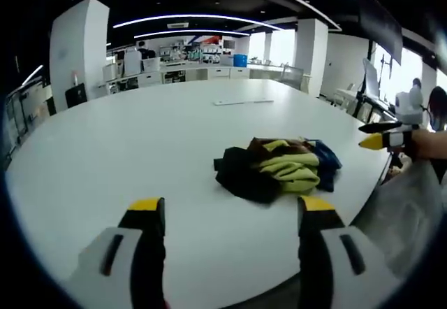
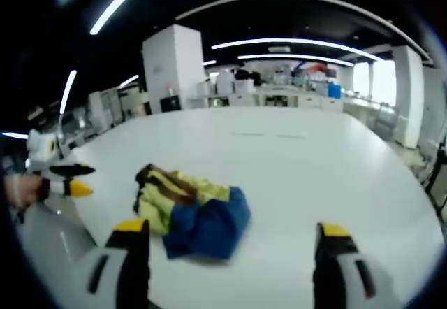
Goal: Fold the garment on the visible template until the final outline fits inside the template.
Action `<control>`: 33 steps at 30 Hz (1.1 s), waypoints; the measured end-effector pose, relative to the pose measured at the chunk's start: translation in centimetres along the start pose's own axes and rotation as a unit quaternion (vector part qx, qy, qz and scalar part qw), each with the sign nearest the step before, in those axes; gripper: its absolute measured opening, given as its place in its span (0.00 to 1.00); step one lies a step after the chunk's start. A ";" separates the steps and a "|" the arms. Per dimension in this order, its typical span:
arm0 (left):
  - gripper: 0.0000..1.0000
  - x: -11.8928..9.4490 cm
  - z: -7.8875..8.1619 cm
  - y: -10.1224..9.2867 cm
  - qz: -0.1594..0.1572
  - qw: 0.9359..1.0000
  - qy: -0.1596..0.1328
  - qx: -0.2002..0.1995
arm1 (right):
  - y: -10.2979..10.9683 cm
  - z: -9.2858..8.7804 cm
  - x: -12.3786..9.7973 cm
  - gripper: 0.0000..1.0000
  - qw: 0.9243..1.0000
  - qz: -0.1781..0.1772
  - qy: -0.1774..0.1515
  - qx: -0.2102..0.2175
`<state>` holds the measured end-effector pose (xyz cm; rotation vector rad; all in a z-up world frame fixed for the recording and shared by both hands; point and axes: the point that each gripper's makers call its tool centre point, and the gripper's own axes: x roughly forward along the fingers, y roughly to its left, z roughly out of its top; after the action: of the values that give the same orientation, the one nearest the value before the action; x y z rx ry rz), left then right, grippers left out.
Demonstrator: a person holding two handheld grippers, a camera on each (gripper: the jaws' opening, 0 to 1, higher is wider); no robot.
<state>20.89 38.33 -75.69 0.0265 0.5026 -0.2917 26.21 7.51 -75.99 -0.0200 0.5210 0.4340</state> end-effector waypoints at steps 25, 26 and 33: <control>0.73 0.1 0.3 -1.5 -0.038 0.999 -0.008 0.034 | -0.6 -0.1 -0.1 0.99 0.997 -0.049 0.012 -0.065; 0.73 0.1 0.4 -1.8 -0.044 0.998 -0.009 0.035 | -0.7 0.0 -0.1 0.99 0.997 -0.050 0.011 -0.063; 0.73 0.0 0.6 -3.3 -0.059 0.995 -0.008 0.083 | -0.8 0.6 -0.4 0.99 0.998 -0.054 -0.004 -0.041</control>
<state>20.25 35.11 -74.99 0.1555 0.4634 -0.4489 26.55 6.68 -75.38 -0.1244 0.4911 0.3491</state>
